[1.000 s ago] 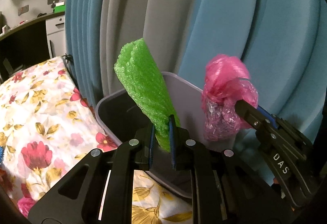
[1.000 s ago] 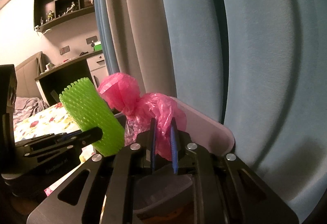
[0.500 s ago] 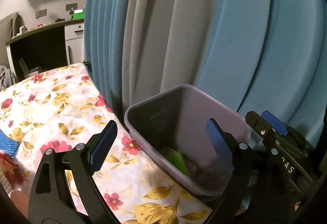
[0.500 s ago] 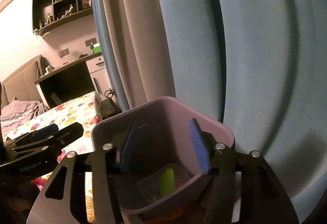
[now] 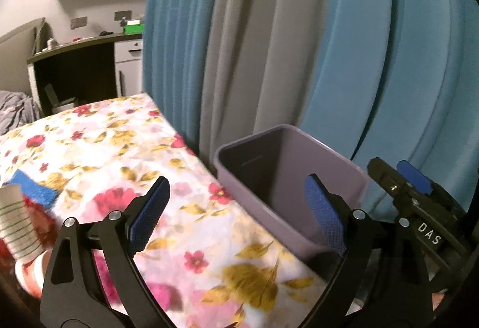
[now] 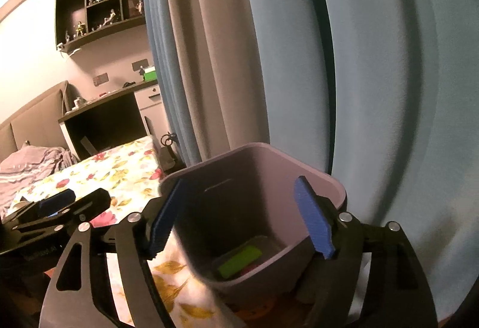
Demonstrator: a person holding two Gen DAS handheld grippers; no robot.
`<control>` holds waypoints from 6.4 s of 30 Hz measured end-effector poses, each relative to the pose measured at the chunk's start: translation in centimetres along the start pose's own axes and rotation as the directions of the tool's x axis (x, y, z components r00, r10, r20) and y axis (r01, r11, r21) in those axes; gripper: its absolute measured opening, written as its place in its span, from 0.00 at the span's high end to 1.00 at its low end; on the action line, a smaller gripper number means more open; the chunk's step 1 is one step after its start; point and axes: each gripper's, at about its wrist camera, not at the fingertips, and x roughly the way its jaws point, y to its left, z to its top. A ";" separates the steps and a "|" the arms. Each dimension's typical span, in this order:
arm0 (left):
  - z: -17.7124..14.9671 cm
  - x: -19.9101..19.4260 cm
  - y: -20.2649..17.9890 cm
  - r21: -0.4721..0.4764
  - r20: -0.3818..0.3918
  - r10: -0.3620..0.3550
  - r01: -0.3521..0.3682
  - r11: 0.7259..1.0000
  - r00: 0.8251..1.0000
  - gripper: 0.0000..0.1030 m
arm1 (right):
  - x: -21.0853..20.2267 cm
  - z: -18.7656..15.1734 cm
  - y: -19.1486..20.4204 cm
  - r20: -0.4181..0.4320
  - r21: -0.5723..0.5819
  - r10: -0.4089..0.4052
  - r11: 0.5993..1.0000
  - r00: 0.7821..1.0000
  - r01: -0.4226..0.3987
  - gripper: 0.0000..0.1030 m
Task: Collect trash
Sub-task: 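Move both open tools back toward the table clutter, then grasp the black plastic bag with the left tool while the right tool grasps the pink bag, then carry both bags over the grey bin and open both tools to release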
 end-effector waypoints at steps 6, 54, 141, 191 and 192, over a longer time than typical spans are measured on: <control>-2.4 -5.4 3.1 -0.031 0.031 0.084 -0.083 0.996 0.996 0.13 | -2.7 -1.4 2.8 0.004 -0.046 0.051 0.998 0.999 -0.051 0.24; -12.1 -13.0 21.3 -0.254 -0.118 0.308 -0.328 0.910 0.944 0.83 | -5.4 -9.7 16.5 -0.160 -0.153 0.258 0.947 0.953 -0.282 0.23; 0.2 -8.9 -1.1 0.081 0.115 -0.120 0.111 0.990 0.986 0.87 | -2.2 0.0 3.3 -0.001 -0.156 0.081 0.984 0.997 -0.080 0.87; 4.2 10.7 -5.0 -0.016 -0.092 -0.260 0.260 0.965 0.961 0.87 | 5.4 1.6 -1.7 -0.041 -0.072 -0.001 0.997 0.999 -0.002 0.86; 4.2 10.8 -4.9 -0.019 -0.094 -0.264 0.264 0.964 0.960 0.87 | 5.5 1.6 -1.7 -0.042 -0.072 0.000 0.997 0.999 -0.003 0.86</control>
